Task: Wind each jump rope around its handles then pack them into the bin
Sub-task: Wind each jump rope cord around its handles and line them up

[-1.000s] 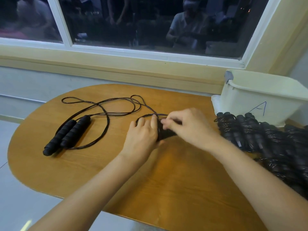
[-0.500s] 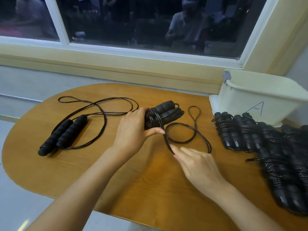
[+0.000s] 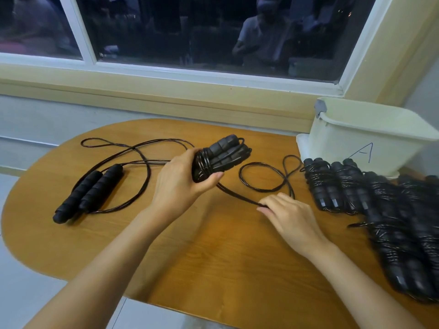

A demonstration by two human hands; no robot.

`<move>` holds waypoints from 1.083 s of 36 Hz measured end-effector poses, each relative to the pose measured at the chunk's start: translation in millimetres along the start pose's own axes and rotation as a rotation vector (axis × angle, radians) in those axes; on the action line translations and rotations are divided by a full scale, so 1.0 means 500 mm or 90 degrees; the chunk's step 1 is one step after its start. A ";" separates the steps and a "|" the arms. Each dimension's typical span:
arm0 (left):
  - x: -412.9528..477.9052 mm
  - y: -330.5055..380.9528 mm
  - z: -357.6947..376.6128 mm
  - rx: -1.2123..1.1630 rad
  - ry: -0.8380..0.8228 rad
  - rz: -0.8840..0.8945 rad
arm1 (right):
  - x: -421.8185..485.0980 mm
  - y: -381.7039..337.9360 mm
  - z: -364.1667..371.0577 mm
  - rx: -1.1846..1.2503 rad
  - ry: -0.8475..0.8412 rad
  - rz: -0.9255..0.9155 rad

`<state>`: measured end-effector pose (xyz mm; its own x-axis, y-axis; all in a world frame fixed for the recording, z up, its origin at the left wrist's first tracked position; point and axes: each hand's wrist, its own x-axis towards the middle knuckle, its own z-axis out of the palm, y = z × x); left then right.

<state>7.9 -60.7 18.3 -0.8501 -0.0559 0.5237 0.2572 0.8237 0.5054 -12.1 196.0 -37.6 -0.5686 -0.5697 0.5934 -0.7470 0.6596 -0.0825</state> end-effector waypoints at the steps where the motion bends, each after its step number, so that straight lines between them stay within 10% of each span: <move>1: 0.001 -0.006 -0.003 -0.002 0.000 0.001 | -0.003 0.011 -0.004 0.006 -0.012 0.012; 21: -0.018 -0.054 -0.034 0.001 -0.057 0.216 | 0.110 0.121 -0.081 0.391 -0.263 0.425; 30: -0.058 0.027 0.032 0.274 -0.147 0.403 | 0.256 0.067 -0.076 0.215 -0.168 0.320; 39: -0.036 0.015 0.054 0.470 -0.068 0.120 | 0.201 -0.079 -0.116 0.164 -0.078 0.132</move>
<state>13.0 -38.3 -5.8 -0.8719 0.1461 0.4673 0.0601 0.9792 -0.1940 -20.0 141.1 71.6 -0.7431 -0.5007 0.4439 -0.6644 0.6309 -0.4006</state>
